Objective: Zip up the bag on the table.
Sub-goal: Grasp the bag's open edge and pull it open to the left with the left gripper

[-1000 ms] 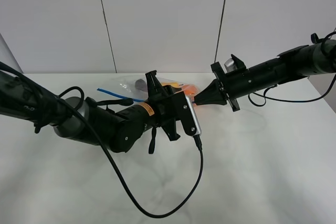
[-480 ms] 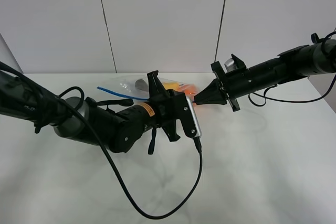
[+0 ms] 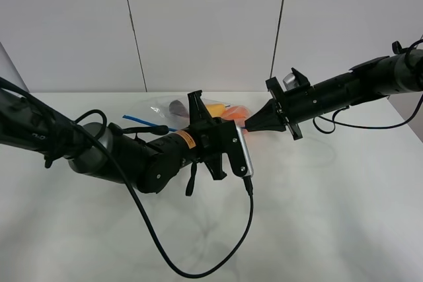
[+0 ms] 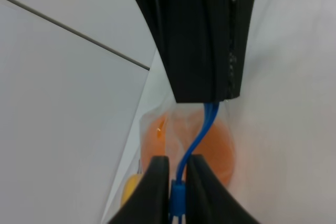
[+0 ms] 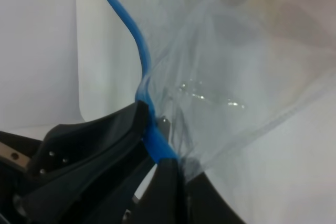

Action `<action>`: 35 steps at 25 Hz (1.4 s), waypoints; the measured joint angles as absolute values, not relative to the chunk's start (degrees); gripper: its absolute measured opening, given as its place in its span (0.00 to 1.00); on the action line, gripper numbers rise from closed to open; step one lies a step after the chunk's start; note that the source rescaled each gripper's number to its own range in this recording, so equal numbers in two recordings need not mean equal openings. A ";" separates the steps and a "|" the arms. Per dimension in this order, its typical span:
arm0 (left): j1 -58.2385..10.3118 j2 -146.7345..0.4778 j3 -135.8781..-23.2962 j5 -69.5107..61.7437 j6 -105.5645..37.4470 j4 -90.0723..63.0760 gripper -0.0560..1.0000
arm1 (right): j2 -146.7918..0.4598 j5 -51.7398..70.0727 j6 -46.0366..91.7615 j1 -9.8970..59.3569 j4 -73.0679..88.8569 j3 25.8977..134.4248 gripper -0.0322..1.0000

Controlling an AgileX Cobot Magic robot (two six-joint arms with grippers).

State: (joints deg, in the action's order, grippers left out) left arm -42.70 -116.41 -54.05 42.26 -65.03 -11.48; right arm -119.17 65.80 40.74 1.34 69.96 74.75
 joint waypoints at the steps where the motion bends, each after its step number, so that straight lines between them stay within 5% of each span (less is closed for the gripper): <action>1: -42.31 -116.41 -54.05 42.26 -65.07 -11.29 0.05 | -119.17 65.75 40.74 1.34 70.07 74.75 0.03; 35: -11.40 -116.41 -50.69 48.22 -71.26 -7.02 0.05 | -119.17 64.66 40.56 1.86 72.94 74.86 0.03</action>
